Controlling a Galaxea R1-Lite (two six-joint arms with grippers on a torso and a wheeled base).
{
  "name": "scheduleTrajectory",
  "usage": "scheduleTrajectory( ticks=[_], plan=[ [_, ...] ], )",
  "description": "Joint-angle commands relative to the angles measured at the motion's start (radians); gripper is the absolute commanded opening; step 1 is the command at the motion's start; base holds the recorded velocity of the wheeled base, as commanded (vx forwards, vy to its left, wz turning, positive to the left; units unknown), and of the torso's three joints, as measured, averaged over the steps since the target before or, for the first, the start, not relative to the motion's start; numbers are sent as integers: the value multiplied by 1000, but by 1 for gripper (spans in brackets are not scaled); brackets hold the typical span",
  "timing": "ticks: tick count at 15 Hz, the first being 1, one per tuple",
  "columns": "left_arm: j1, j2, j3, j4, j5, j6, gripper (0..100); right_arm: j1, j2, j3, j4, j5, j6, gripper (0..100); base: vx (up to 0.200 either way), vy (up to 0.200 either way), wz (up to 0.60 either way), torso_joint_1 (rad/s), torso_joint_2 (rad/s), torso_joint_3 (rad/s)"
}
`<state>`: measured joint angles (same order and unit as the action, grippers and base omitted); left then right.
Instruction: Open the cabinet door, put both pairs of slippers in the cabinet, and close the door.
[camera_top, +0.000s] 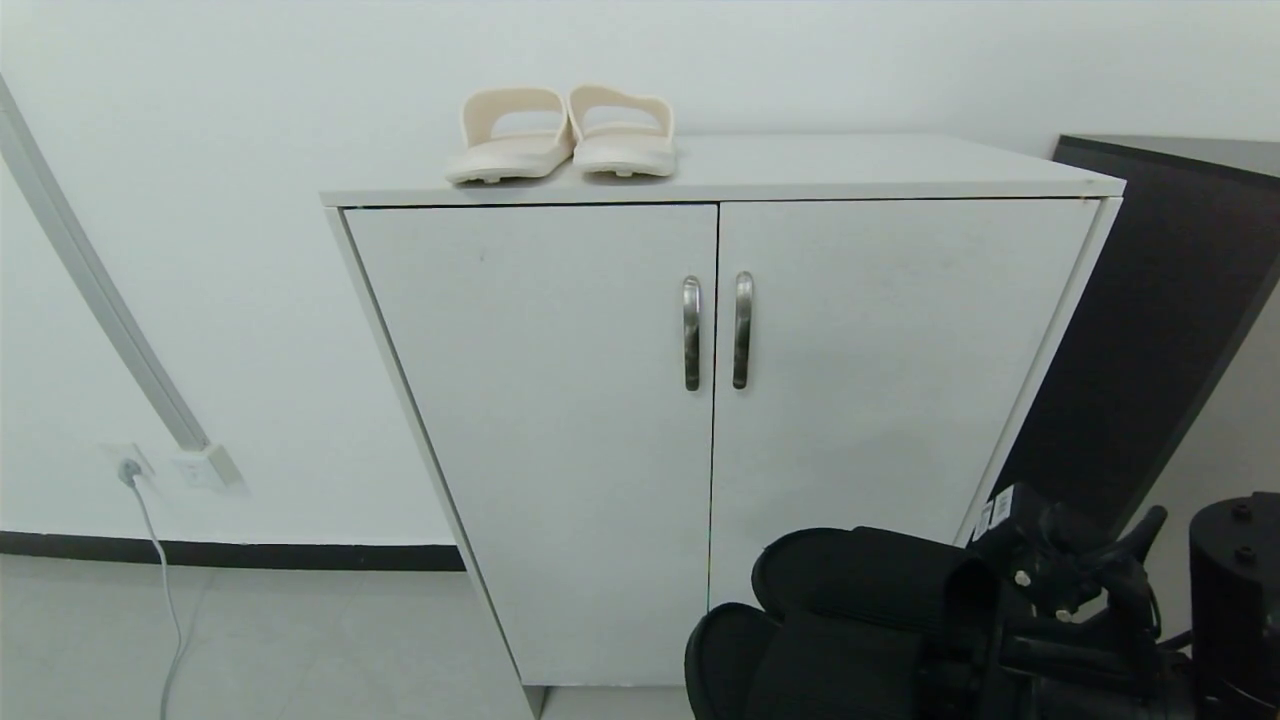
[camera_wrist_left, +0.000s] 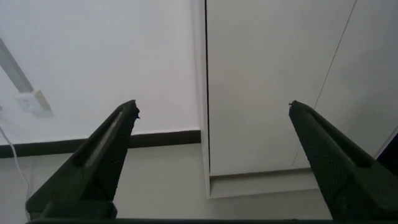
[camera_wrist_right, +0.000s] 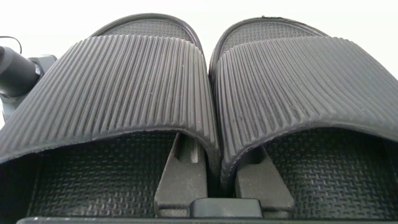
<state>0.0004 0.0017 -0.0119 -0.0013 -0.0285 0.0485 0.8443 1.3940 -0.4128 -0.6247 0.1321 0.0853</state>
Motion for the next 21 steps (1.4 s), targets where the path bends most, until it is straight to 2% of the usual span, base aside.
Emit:
scheduleTrajectory(
  ticks=[1, 2, 3, 4, 6, 8, 10, 12, 14, 17, 19, 21],
  plan=[
    [0, 55, -112, 1, -5, -22, 100, 1, 3, 0, 0, 1, 1, 0, 0, 0, 0, 0, 0, 0],
    [-7, 144, -197, 3, -25, -67, 100, 1, 3, 0, 0, 1, 1, 0, 0, 0, 0, 0, 0, 0],
    [-7, 207, -212, 0, -50, -52, 100, 1, 3, -1, -1, 3, 1, 0, 0, 0, 0, 0, 0, 0],
    [-7, 304, -223, -5, -113, -7, 100, 3, 2, 2, 0, 1, -1, 0, 0, 0, 0, -2, 32, 76],
    [-7, 443, -229, -54, -206, 7, 100, 3, -1, 6, 0, 1, -10, 0, 0, 0, 0, -5, 193, 100],
    [-7, 627, -253, -181, -320, 22, 100, 3, 0, 22, -1, 0, -53, 0, 0, 0, 0, -1, 45, 21],
    [-28, 785, -316, -273, -396, 21, 100, 3, 5, 22, -1, 0, -56, 0, 0, 0, 0, 0, 0, 0],
    [-125, 932, -402, -339, -406, 13, 100, 3, 5, 20, -1, 0, -55, 0, 0, 0, 0, 0, 0, 0],
    [-250, 1057, -490, -384, -404, -6, 100, 1, 6, 19, -1, 0, -52, 0, 0, 0, 0, 0, 0, 0],
    [-441, 1187, -603, -453, -389, -98, 100, 1, 20, 20, -1, -2, -50, 0, 0, 0, 0, 0, 0, 0],
    [-553, 1261, -681, -457, -367, -119, 100, 1, 20, 17, -1, -2, -50, 0, 0, 0, 0, 0, 0, 0],
    [-634, 1344, -769, -460, -361, -136, 100, 1, 19, 17, -4, 0, -52, 0, 0, 0, 0, 0, 0, 0]
  ],
)
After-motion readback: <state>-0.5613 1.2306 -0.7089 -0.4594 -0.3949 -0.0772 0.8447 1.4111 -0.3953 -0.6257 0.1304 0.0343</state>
